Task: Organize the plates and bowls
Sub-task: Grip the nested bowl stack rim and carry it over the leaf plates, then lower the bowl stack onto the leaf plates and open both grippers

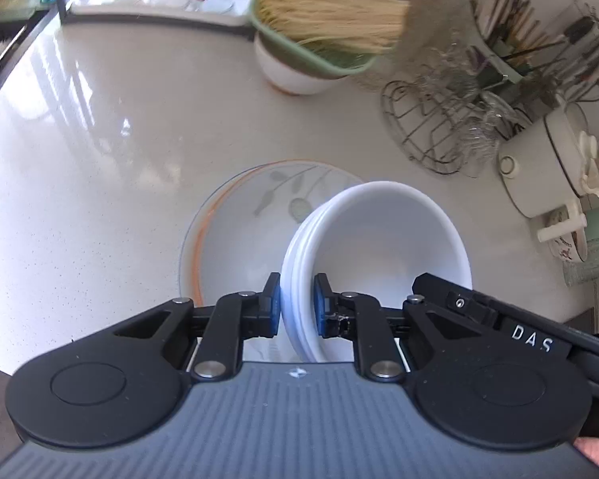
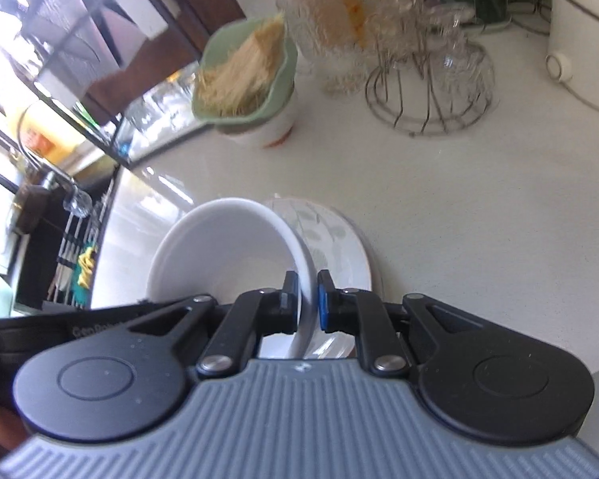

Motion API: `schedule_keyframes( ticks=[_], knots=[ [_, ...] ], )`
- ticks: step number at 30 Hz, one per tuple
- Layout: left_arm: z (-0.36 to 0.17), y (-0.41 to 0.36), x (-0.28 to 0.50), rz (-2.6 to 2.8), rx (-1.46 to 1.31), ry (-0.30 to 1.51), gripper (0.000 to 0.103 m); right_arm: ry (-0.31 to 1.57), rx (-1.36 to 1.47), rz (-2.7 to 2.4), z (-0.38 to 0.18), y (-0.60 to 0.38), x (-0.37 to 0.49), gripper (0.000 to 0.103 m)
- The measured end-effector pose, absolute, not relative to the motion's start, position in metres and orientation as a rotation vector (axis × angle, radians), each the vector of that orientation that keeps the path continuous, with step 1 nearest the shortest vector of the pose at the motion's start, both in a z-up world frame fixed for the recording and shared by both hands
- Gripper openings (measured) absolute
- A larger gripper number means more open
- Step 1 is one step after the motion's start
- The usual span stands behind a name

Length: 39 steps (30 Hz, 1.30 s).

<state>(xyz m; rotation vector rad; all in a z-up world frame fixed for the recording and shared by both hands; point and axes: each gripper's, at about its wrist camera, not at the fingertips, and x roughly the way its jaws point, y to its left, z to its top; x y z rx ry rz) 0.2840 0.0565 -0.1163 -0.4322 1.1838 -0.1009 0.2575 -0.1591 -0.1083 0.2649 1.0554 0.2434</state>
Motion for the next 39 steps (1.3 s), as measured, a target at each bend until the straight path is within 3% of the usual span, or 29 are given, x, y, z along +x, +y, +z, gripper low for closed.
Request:
schedule_keyframes(
  ticks=[24,27,29,34,36,39],
  knots=[
    [-0.157,0.062,0.308,-0.130,-0.378,1.254,0.021,1.133,0.224,0.170,-0.149,-0.133,0.280,0.013],
    [-0.155,0.062,0.309,-0.125,-0.374,1.258,0.032,1.125,0.233,0.178,-0.146,-0.135,0.279,0.014],
    [-0.151,0.062,0.309,-0.128,-0.371,1.249,0.045,1.120,0.243,0.189,-0.145,-0.137,0.279,0.014],
    [-0.138,0.059,0.309,-0.157,-0.318,1.241,0.051,1.087,0.252,0.181,-0.137,-0.142,0.279,0.015],
    [-0.133,0.060,0.306,-0.147,-0.314,1.230,0.053,1.083,0.270,0.190,-0.135,-0.144,0.279,0.018],
    [-0.122,0.060,0.301,-0.144,-0.317,1.205,0.054,1.062,0.285,0.196,-0.129,-0.148,0.275,0.040]
  ],
)
